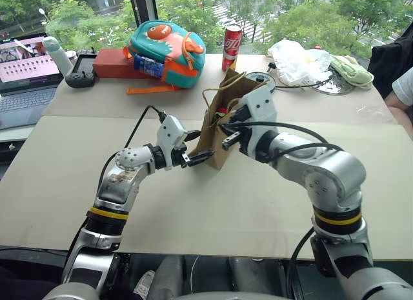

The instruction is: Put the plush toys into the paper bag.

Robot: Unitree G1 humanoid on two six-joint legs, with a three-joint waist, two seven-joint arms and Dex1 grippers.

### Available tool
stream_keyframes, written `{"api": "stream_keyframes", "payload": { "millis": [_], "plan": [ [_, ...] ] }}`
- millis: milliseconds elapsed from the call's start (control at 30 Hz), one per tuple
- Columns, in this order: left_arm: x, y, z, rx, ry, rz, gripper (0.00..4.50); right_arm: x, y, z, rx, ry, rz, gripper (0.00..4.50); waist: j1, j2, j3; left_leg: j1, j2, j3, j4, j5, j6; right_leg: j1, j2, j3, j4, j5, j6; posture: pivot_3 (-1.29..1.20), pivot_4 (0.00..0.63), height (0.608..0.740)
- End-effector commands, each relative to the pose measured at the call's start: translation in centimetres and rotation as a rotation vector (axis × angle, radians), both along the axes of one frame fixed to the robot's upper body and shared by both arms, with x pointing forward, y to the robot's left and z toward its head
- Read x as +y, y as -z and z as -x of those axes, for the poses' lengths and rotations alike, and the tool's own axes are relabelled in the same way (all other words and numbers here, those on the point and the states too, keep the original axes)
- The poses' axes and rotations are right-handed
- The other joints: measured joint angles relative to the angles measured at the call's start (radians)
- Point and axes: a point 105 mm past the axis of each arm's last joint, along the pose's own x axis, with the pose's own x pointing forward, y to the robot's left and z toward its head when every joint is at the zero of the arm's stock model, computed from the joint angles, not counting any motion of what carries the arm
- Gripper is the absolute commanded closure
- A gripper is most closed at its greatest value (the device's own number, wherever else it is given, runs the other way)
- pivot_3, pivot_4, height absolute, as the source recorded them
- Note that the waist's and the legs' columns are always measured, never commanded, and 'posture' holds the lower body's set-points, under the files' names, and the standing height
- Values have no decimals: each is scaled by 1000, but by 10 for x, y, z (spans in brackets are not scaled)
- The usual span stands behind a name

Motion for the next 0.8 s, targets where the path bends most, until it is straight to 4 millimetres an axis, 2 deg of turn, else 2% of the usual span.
{"api": "stream_keyframes", "payload": {
  "millis": [33, 333, 800],
  "plan": [
    [-6, -2, -1, -20, -33, -5, 966, 5, -12, -2, -48, -6, -11, 4453, 3, 0, 0, 0, 0, 0, 0, 0, 0, 0, 0, 0, 0, 0, 0, 0, 150, 739],
    [5, 6, -27, 16, -278, 23, 966, 10, -14, -4, -55, -12, -18, 4453, -2, 0, 0, 0, 0, 0, 0, 0, 0, 0, 0, 0, 1, 0, 0, 0, 150, 739],
    [-22, 6, -41, 23, -304, 86, 966, 9, -13, -6, -52, 0, -15, 4453, 2, 0, 0, 0, 0, -1, 0, 0, 0, 0, 0, 0, 0, 0, 0, 0, 150, 739]
  ]
}}
